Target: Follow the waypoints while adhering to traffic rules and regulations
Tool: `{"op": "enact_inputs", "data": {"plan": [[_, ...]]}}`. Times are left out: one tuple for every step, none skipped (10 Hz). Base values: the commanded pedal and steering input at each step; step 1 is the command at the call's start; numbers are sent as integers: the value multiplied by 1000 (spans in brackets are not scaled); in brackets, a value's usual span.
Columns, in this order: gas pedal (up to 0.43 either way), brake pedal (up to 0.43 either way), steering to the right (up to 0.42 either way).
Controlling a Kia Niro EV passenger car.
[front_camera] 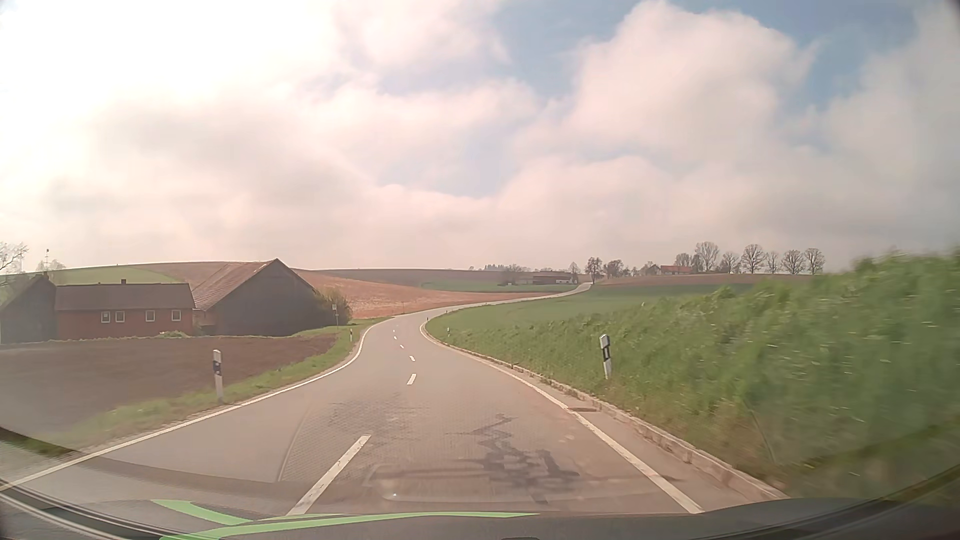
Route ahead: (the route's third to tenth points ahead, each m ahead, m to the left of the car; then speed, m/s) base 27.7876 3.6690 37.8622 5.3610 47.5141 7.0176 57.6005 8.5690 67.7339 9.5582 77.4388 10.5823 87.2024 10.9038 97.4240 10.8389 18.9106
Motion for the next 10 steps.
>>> {"op": "enact_inputs", "data": {"plan": [[189,0,-20],[189,0,-22],[189,0,-25],[177,0,-26],[177,0,-26],[177,0,-26],[177,0,-26],[177,0,-26],[177,0,-28],[177,0,-30]]}}
